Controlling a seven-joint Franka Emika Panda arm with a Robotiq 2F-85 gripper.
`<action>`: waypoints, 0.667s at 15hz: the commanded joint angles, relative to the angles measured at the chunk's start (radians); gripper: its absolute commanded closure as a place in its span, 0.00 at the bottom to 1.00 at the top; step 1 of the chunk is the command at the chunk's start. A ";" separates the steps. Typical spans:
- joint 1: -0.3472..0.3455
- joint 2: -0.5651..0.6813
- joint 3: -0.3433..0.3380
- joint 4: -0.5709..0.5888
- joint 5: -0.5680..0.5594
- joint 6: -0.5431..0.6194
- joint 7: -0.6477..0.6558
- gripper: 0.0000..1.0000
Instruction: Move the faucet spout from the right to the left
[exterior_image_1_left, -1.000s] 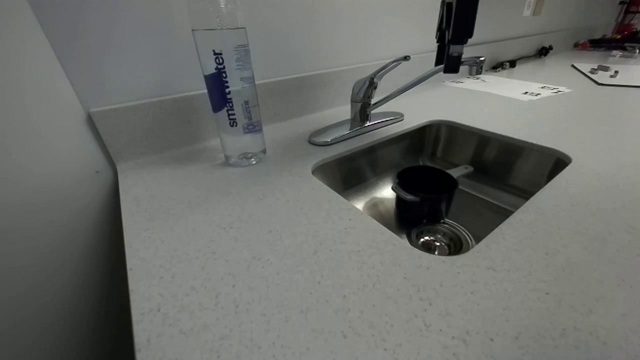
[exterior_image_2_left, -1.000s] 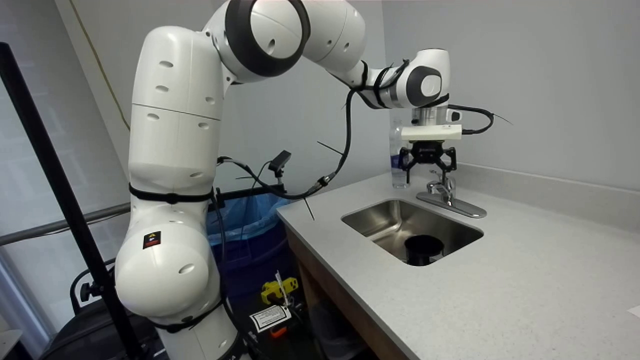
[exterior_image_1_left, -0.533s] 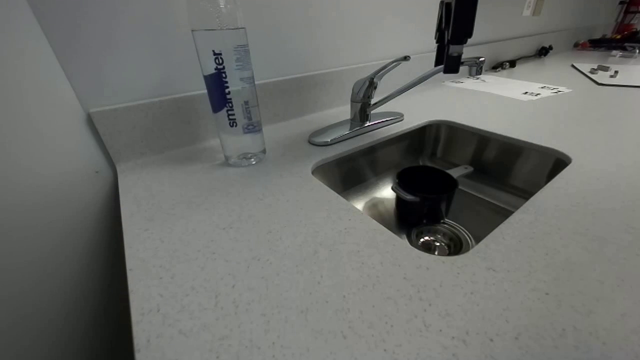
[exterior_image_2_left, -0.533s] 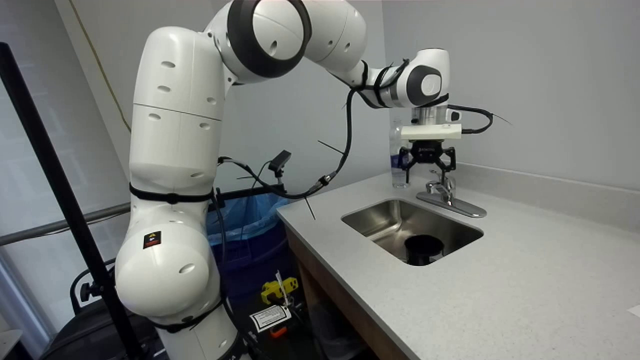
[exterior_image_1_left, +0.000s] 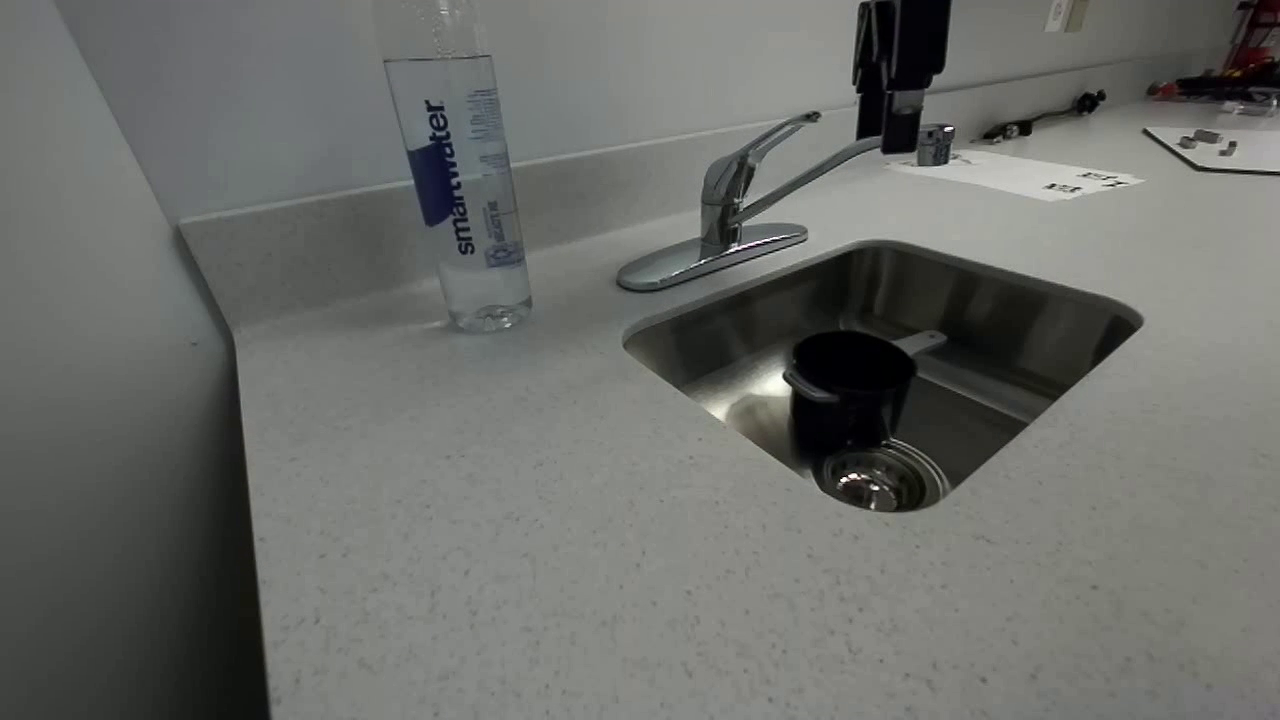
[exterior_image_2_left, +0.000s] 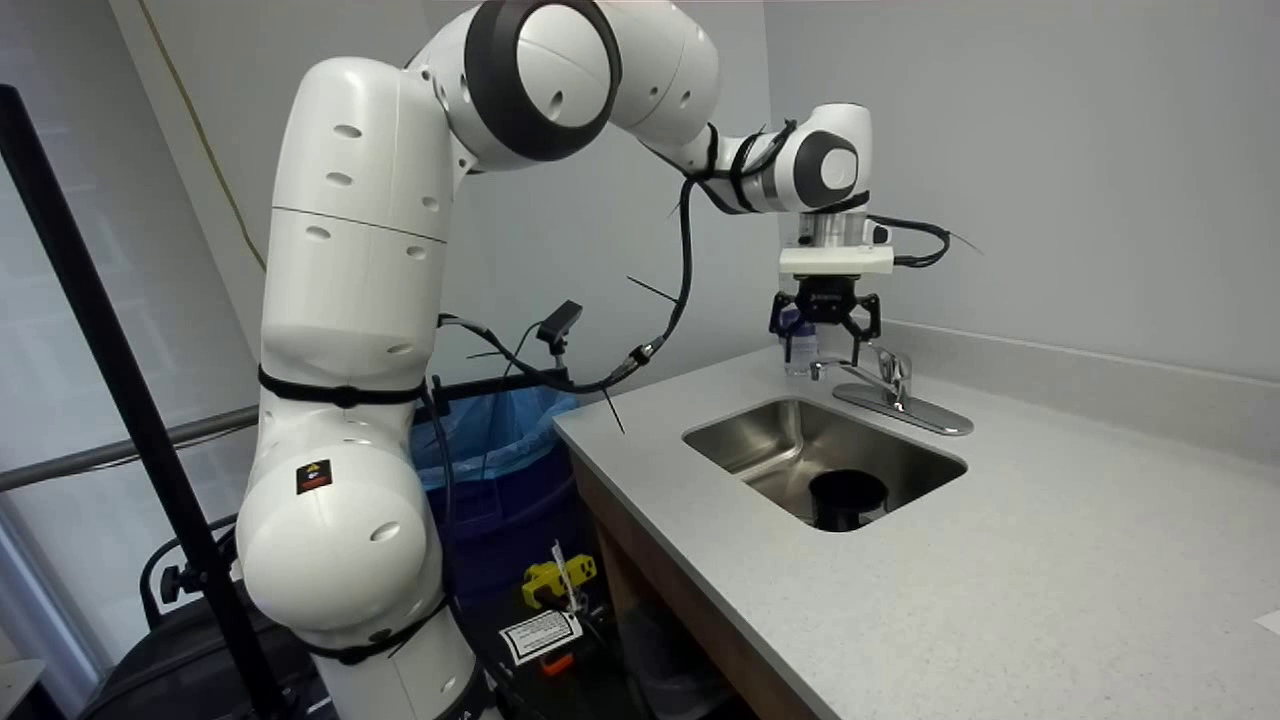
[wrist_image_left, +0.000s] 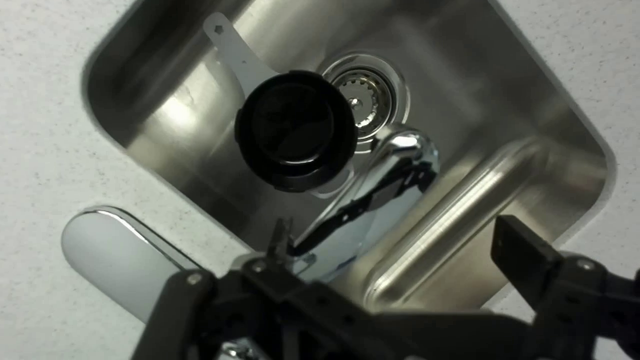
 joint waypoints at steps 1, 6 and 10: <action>0.040 0.048 0.021 0.042 0.017 -0.070 0.036 0.00; 0.049 0.075 0.010 0.061 -0.006 -0.092 0.069 0.00; 0.043 0.086 -0.001 0.049 -0.030 -0.094 0.075 0.00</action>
